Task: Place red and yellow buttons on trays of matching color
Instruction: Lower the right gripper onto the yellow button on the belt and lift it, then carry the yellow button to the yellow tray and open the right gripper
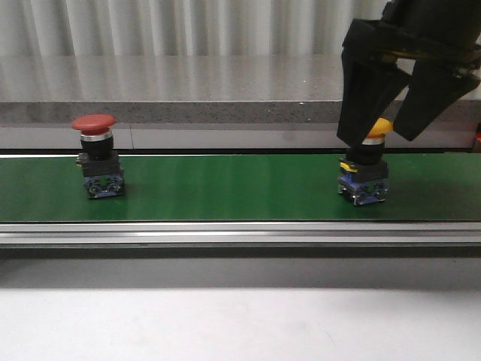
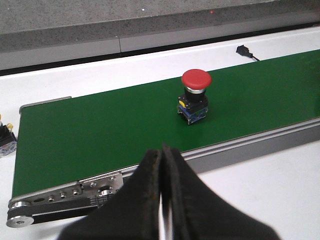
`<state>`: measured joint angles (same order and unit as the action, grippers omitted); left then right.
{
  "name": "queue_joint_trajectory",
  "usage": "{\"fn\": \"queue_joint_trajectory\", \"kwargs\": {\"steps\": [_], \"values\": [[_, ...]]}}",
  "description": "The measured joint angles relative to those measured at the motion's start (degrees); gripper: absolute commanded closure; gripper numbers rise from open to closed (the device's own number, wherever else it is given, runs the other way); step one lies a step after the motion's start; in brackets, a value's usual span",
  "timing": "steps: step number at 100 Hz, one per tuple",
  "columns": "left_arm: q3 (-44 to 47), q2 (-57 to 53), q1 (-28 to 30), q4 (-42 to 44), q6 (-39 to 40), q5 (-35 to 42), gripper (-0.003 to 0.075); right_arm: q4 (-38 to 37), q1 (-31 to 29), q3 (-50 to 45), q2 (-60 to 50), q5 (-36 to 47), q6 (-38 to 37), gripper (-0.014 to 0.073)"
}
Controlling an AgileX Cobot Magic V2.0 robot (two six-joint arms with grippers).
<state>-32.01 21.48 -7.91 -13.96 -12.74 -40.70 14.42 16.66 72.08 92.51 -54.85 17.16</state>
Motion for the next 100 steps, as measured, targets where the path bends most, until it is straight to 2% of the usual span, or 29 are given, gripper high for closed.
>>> {"fn": "queue_joint_trajectory", "kwargs": {"steps": [5, 18, 22, 27, 40, 56, 69, 100], "values": [[0.0, 0.0, 0.0, 0.0, 0.0, 0.0, 0.074, -0.7, 0.0, 0.1, 0.7, 0.6, 0.0, 0.013], [0.0, 0.0, 0.0, 0.0, 0.0, 0.0, 0.074, -1.2, 0.0, 0.4, 1.8, 1.1, 0.0, 0.0468], [0.0, 0.0, 0.0, 0.0, 0.0, 0.0, 0.074, -1.4, 0.0, 0.5, 1.8, 1.2, 0.0, 0.0538], [0.0, 0.0, 0.0, 0.0, 0.0, 0.0, 0.074, -1.4, 0.0, 0.5, 1.8, 1.5, 0.0, 0.0579], [0.0, 0.0, 0.0, 0.0, 0.0, 0.0, 0.074, -1.6, 0.0, 0.5, 1.5, 1.9, -1.6, 0.0571], [0.0, 0.0, 0.0, 0.0, 0.0, 0.0, 0.074, -2.1, -2.3, 0.5, -1.9, 1.9, -8.6, 0.0571], [0.0, 0.0, 0.0, 0.0, 0.0, 0.0, 0.074, -5.1, -6.6, -0.3, -5.6, 1.5, -14.0, 0.0571], [0.0, 0.0, 0.0, 0.0, 0.0, 0.0, 0.074, -6.8, -20.3, -5.1, -12.1, -1.3, -16.1, 0.0571]]}}
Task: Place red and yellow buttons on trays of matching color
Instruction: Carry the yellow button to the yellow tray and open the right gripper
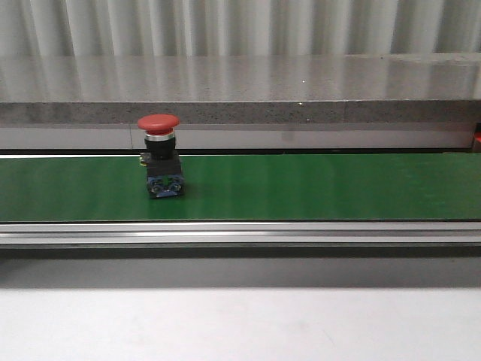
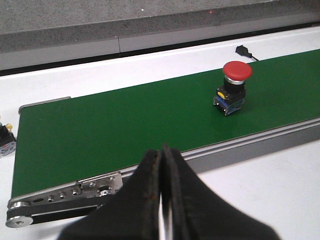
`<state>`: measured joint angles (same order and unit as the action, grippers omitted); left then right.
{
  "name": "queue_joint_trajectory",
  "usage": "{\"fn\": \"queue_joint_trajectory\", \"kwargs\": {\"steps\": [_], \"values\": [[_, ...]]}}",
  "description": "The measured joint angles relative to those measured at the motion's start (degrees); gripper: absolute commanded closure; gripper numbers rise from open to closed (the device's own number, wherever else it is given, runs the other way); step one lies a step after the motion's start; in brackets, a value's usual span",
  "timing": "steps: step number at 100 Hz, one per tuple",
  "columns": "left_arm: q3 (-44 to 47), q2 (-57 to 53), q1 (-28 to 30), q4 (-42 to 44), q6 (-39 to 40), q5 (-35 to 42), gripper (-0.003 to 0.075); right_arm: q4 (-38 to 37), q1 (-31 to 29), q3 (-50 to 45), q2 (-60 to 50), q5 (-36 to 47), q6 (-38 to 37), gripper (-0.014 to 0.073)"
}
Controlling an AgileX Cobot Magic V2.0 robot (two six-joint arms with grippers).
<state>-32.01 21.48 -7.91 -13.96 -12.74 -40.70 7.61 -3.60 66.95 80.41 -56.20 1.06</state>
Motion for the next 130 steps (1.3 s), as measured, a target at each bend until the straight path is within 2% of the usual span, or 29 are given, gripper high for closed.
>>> {"fn": "queue_joint_trajectory", "kwargs": {"steps": [40, 54, 87, 130], "values": [[0.0, 0.0, 0.0, 0.0, 0.0, 0.0, 0.074, 0.0, -20.0, -4.8, -0.8, -0.1, -1.9, 0.0571], [0.0, 0.0, 0.0, 0.0, 0.0, -0.1, 0.074, -0.2, -24.6, -4.9, -0.8, 0.9, -3.4, 0.0571], [0.0, 0.0, 0.0, 0.0, 0.0, -0.1, 0.074, -0.3, -28.8, -4.9, 3.8, 3.3, -7.2, 0.0571], [0.0, 0.0, 0.0, 0.0, 0.0, -0.1, 0.074, -0.3, -29.3, -4.9, 12.0, 10.1, -9.2, 0.0571]]}}
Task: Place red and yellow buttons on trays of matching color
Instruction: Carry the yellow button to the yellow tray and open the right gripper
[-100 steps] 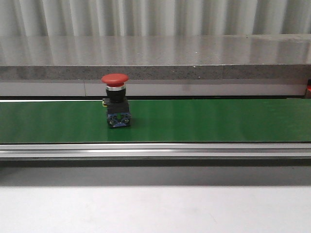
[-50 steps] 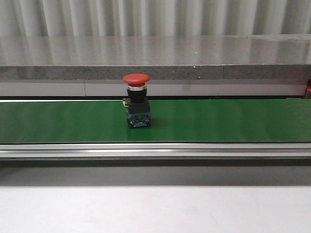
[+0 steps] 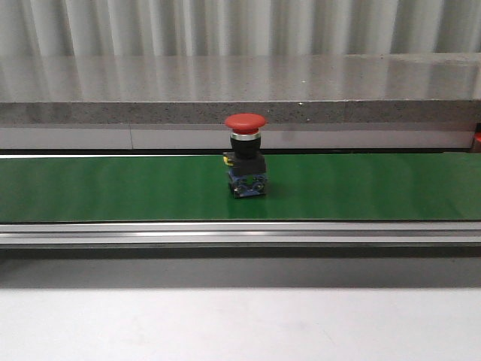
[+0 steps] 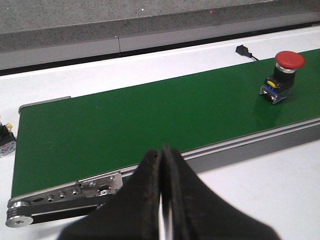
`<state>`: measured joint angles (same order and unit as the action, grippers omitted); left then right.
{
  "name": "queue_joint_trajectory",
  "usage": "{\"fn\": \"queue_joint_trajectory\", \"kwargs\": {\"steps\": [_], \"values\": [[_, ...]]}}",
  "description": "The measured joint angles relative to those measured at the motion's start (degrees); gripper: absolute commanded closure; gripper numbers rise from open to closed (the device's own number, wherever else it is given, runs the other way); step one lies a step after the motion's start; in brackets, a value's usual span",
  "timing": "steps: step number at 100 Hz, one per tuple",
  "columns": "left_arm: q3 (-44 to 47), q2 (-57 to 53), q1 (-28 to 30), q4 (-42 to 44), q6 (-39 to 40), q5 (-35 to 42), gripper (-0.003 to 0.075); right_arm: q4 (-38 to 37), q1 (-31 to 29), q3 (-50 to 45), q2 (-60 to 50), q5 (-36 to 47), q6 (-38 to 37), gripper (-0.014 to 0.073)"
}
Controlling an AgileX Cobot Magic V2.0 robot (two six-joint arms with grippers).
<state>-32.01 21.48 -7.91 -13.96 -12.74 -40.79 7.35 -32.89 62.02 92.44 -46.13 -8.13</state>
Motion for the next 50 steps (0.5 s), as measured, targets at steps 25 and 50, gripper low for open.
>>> {"fn": "queue_joint_trajectory", "kwargs": {"steps": [25, 50], "values": [[0.0, 0.0, -0.9, -0.1, 0.0, 0.0, 0.074, 0.2, 0.0, -0.7, 3.6, 0.9, -0.2, 0.0571], [0.0, 0.0, -0.5, -0.1, 0.0, 0.0, 0.074, 0.2, 0.0, -0.7, 3.7, 1.8, -0.2, 0.0357]]}}
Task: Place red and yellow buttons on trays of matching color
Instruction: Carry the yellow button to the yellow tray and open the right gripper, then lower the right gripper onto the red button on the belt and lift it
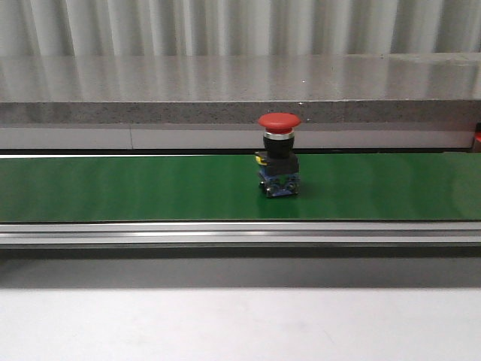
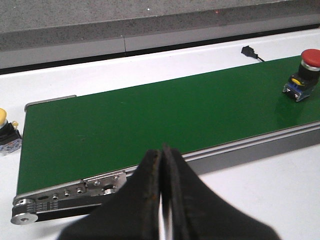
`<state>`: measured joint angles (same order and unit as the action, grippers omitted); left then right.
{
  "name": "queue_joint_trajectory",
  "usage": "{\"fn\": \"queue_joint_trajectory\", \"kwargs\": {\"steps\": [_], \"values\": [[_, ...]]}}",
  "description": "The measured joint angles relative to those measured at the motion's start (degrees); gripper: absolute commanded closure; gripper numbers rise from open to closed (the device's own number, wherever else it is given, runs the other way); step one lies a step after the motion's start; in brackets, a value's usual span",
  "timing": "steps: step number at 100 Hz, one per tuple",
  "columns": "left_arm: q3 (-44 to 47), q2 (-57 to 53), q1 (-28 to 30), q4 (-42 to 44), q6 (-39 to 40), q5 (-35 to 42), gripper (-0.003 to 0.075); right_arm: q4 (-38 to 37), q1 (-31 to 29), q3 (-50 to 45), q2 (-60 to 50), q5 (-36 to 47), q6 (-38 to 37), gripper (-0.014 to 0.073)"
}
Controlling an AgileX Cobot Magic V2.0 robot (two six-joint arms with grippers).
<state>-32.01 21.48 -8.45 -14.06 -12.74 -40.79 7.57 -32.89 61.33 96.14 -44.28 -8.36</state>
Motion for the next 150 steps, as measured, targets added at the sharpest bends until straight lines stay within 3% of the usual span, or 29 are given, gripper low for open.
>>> {"fn": "queue_joint_trajectory", "kwargs": {"steps": [10, 19, 47, 83, 110, 122, 150], "values": [[0.0, 0.0, 0.0, 0.0, 0.0, 0.0, 0.074, 0.0, 0.0, 0.0, 0.0, 0.0, 0.0, 0.0144], [0.0, 0.0, 0.0, 0.0, 0.0, 0.0, 0.074, 0.1, 0.0, 0.0, 0.0, -0.1, 0.0, 0.0049], [0.0, 0.0, 0.0, 0.0, 0.0, 0.0, 0.074, 0.4, 0.0, -0.3, -3.2, -1.6, 0.0, 0.0053], [0.0, 0.0, 0.0, 0.0, 0.0, 0.0, 0.074, 0.4, 1.7, -3.0, -18.0, -2.9, 0.5, 0.0053], [0.0, 0.0, 0.0, 0.0, 0.0, 0.0, 0.074, 0.4, 12.6, -3.0, -26.1, -4.1, 1.8, 0.0017], [0.0, 0.0, 0.0, 0.0, 0.0, 0.0, 0.074, 0.4, 18.8, -2.5, -26.0, -5.6, 2.9, -0.0056], [0.0, 0.0, 0.0, 0.0, 0.0, 0.0, 0.074, 0.4, 30.4, 6.2, -21.4, -14.4, 6.4, -0.0053]]}}
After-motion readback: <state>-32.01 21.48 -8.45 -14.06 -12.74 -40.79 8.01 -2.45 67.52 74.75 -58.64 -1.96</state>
